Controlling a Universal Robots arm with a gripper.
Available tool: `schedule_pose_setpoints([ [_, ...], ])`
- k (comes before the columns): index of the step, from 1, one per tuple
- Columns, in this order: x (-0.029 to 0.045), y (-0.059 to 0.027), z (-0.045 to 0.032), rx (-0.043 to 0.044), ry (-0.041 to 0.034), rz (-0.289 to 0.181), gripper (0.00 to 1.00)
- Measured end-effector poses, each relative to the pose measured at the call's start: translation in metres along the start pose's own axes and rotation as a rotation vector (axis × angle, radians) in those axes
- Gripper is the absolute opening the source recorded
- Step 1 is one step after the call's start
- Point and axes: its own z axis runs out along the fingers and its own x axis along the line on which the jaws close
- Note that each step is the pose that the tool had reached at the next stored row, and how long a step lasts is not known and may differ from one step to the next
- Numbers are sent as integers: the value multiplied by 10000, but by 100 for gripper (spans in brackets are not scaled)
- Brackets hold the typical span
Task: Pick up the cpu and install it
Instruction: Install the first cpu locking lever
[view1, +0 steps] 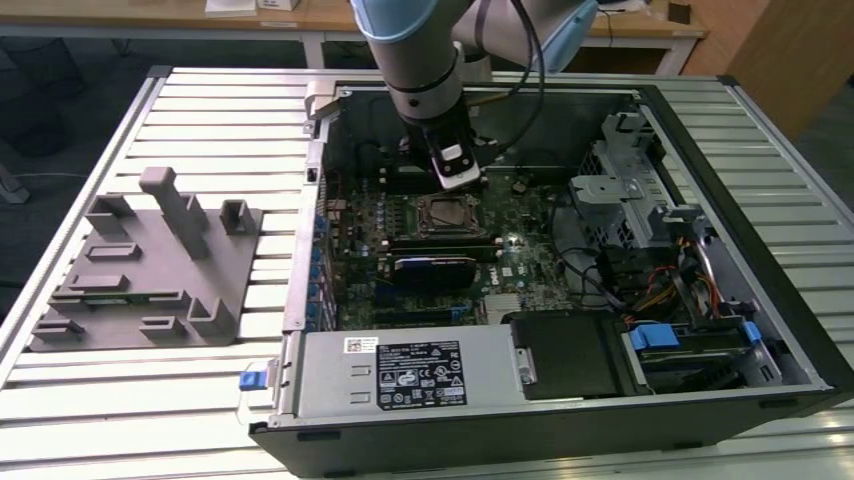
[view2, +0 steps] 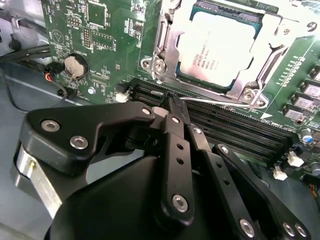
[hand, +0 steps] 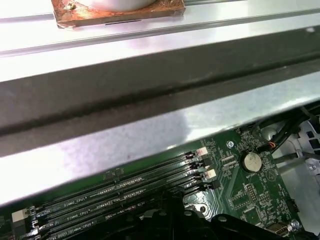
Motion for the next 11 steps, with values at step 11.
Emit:
schedule_pose_setpoints([
  [11,130,-40,-5,-32,-84,-18,11],
])
